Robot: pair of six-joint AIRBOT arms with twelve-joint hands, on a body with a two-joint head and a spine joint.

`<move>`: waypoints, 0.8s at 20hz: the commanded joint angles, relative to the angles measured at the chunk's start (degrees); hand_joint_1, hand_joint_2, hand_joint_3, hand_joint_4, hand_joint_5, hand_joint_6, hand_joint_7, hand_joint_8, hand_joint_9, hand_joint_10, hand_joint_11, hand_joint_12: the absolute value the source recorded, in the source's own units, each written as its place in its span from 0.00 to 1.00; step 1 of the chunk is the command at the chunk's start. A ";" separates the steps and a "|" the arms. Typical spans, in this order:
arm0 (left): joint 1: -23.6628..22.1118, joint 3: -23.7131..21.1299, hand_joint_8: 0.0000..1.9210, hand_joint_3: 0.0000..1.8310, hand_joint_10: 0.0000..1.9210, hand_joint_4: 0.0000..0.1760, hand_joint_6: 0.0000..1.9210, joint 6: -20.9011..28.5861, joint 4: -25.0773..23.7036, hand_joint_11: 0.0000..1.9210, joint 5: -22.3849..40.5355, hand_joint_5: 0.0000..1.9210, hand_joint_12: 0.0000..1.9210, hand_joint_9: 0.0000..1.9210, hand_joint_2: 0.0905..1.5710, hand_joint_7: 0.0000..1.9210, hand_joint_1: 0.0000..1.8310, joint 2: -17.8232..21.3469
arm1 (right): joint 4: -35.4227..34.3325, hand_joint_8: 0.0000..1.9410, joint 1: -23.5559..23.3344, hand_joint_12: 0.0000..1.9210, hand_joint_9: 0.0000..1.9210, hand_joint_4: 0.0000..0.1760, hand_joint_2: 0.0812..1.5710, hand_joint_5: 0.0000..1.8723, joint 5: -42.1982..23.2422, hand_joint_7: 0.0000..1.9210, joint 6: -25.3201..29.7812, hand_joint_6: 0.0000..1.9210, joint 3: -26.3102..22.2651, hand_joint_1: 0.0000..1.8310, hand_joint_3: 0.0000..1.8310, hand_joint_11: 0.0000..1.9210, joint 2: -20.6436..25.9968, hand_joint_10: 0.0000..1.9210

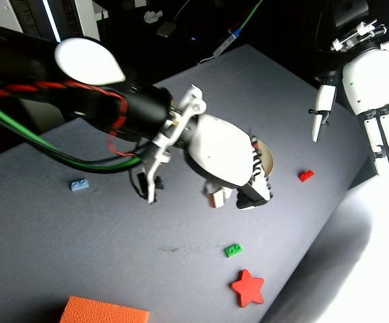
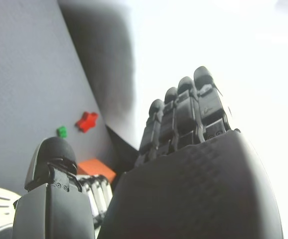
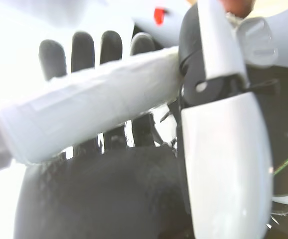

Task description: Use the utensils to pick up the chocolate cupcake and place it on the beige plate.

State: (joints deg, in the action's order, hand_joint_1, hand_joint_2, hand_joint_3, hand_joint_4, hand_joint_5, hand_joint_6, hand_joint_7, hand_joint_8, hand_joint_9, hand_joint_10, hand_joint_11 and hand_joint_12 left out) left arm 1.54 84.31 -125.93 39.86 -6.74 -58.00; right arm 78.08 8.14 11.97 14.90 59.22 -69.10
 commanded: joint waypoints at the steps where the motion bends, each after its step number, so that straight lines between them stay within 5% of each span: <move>1: -0.98 -0.06 0.00 0.00 0.00 0.00 0.00 -0.09 0.22 0.00 5.43 0.01 0.06 0.02 0.71 0.01 0.14 0.72 | 1.18 0.59 -0.07 0.88 0.21 0.00 0.77 0.40 -3.47 0.26 0.28 0.69 -1.05 0.57 0.00 0.16 1.06 0.70; 10: -1.08 -0.05 0.00 0.00 0.00 0.00 0.00 -0.09 0.22 0.00 5.43 0.01 0.06 0.02 0.71 0.01 0.14 0.78 | 1.08 0.58 8.15 0.89 0.21 0.00 0.78 0.39 -15.15 0.26 0.09 0.71 -1.28 0.56 0.00 0.16 5.51 0.69; 11: -1.11 0.00 0.00 0.00 0.00 0.00 0.00 -0.09 0.22 0.00 5.41 0.01 0.05 0.01 0.71 0.00 0.13 0.75 | 1.06 0.58 9.22 0.87 0.20 0.00 0.70 0.24 -16.68 0.24 0.10 0.53 -0.49 0.57 0.00 0.15 5.28 0.68; 16: -1.14 0.05 0.00 0.00 0.00 0.00 0.00 -0.09 0.23 0.00 5.07 0.02 0.07 0.02 0.71 0.01 0.13 0.71 | 1.04 0.60 12.91 0.85 0.19 0.00 0.70 0.21 -19.77 0.21 -0.22 0.51 3.48 0.56 0.00 0.14 3.49 0.68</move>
State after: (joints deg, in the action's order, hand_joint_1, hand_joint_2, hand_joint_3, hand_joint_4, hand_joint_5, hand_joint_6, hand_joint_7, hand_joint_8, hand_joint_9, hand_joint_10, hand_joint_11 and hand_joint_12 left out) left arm 1.37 84.16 -125.93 39.86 -6.83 -57.82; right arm 79.61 22.09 -5.85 14.74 63.64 -66.28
